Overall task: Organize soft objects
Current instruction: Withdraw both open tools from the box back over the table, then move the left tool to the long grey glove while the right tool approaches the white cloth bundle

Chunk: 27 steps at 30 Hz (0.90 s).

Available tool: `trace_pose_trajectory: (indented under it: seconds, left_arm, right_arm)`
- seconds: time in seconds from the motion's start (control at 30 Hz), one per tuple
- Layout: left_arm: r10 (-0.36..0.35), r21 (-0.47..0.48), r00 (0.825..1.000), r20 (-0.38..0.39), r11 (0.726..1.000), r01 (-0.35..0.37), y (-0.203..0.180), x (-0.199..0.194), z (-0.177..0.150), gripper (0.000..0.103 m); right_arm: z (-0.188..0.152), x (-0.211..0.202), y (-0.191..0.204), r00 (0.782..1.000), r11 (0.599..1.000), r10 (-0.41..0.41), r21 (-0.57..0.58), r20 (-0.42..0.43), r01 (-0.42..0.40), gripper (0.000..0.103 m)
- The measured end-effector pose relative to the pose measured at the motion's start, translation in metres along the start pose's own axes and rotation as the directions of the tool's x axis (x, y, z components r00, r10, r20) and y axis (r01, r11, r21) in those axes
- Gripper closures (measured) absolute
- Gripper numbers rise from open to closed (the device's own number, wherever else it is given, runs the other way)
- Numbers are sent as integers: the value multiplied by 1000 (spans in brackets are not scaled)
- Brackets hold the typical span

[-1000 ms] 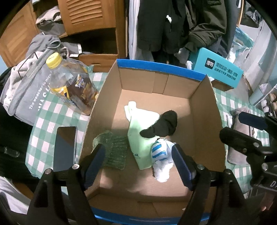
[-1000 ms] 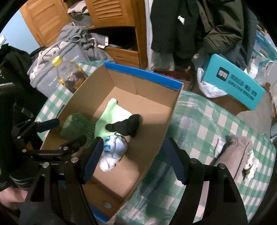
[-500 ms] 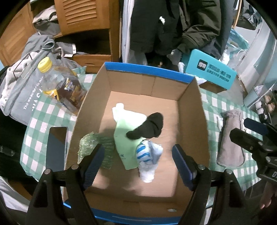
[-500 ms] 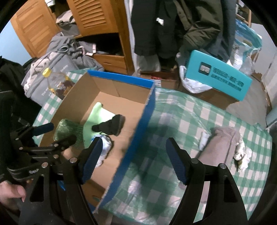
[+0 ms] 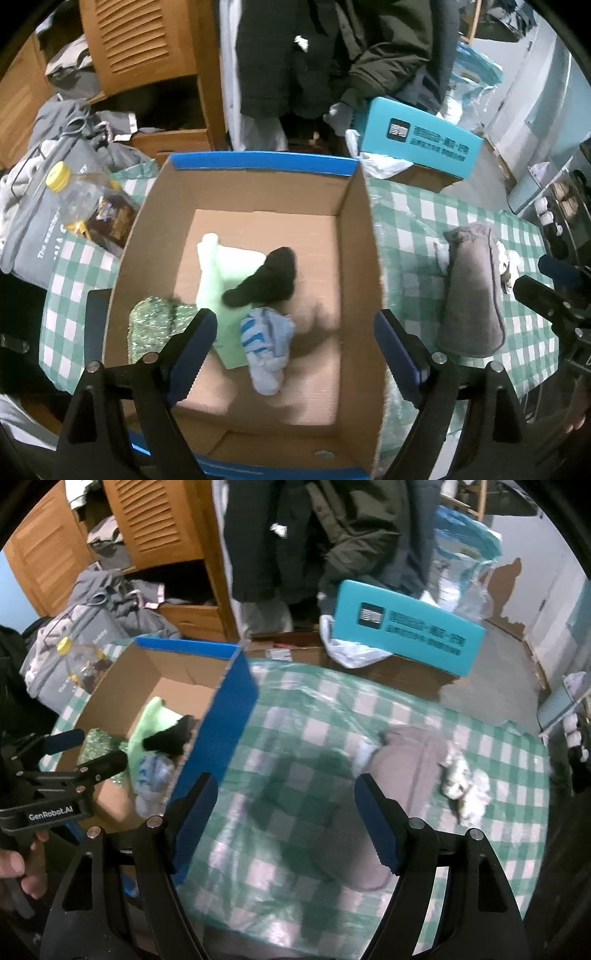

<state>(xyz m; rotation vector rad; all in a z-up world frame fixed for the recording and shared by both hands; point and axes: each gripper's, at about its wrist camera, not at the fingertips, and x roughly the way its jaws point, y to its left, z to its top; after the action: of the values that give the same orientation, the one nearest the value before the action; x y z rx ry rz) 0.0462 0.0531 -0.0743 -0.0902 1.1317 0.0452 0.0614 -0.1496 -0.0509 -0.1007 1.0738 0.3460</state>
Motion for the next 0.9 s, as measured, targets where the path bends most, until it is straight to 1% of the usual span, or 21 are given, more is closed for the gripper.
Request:
trace_pose_trajectory:
  seconds: [0.1, 0.27, 0.57, 0.9]
  left_arm:
    - [-5, 21, 1000, -1, 1000, 5, -14, -1, 1, 15]
    - [-6, 86, 1000, -7, 996, 7, -46, 2, 0, 15]
    - [-12, 206, 1000, -28, 978, 17, -106, 9, -3, 15]
    - [-23, 279, 997, -74, 959, 42, -152, 21, -5, 15]
  right_arm:
    - [-5, -5, -18, 1000, 999, -16, 29, 4, 16, 26]
    - [-14, -13, -47, 999, 996, -46, 78, 7, 46, 25]
    - [-33, -24, -99, 994, 984, -113, 136, 5, 112, 25]
    - [-60, -28, -153, 988, 964, -152, 215, -30, 155, 25]
